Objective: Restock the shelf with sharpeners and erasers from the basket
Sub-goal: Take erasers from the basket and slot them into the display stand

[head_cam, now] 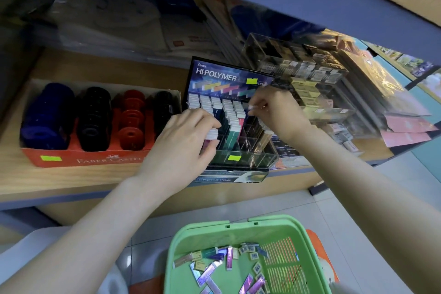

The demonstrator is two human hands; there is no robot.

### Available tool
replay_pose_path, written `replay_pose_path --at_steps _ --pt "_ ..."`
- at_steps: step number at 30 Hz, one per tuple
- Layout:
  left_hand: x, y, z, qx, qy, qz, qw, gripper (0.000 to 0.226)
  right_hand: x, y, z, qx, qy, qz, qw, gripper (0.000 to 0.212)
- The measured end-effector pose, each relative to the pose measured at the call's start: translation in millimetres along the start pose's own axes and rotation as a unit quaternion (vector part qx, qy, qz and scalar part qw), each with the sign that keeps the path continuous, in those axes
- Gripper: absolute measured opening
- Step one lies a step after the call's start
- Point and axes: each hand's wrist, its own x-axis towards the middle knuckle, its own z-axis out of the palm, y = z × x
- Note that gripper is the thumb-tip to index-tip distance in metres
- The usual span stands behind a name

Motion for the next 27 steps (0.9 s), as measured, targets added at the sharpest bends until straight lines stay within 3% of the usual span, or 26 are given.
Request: replay_pose_path --at_steps 3,15,20,22,25,27 --pt "-0.2 -1.2 0.8 0.001 0.008 0.004 1.0 0.029 2.4 -2.1 2.4 -0.057 -0.031 -0.006 0.998 0.009" --pt "-8.2 -3.7 2.8 0.042 0.025 0.035 0.998 0.033 -14.4 -13.1 -1.2 -0.156 0.011 -0.04 0.987 0.024" --pt "-30.9 17.5 3.4 0.108 0.109 0.106 0.982 0.027 -71.1 -21.1 -9.5 -0.136 0.13 -0.093 0.978 0.016" --pt "-47.3 29.9 8.6 0.113 0.123 0.147 0.975 0.022 -101.5 -18.4 -8.5 -0.136 0.137 -0.094 0.977 0.013" --pt "-72.6 35.4 25.6 0.114 0.065 0.181 0.975 0.017 -145.5 -7.1 1.6 -0.12 0.147 -0.095 0.977 0.019" --pt "-91.6 30.3 44.8 0.121 -0.013 0.178 0.977 0.017 -174.1 5.2 17.5 -0.112 0.122 -0.085 0.983 0.02"
